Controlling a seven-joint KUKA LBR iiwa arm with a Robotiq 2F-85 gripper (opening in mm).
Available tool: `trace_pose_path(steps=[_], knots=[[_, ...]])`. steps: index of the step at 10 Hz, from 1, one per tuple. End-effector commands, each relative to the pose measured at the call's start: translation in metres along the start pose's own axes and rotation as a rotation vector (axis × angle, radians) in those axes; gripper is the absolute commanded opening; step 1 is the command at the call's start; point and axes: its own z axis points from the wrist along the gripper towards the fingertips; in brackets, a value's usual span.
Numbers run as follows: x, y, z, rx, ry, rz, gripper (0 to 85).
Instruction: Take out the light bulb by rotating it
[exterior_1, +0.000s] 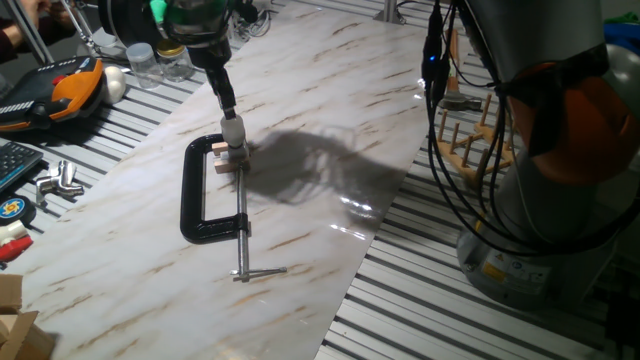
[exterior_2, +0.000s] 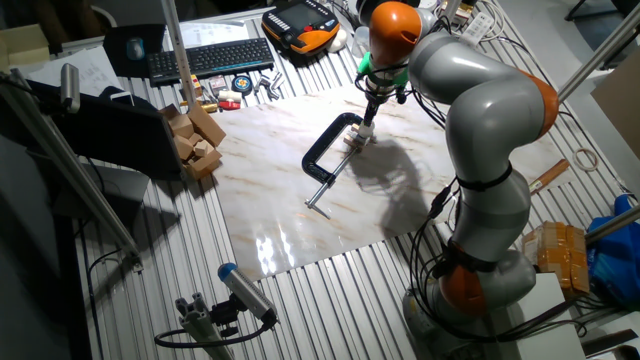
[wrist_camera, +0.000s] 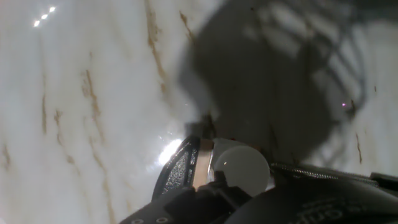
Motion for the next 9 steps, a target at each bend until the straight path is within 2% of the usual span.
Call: trace_pose_path(steps=[1, 4, 5, 9], knots=[[-0.0001, 0.0001, 0.0001, 0.012, 0.006, 0.39, 68.0], [-0.0004, 0.0004, -0.0005, 0.022, 0.003, 0.391, 68.0], [-0.0002, 0.0004, -0.0009, 0.026, 0.002, 0.392, 85.0], [-0.0007, 0.0002, 0.0002, 0.021, 0.001, 0.385, 85.0]])
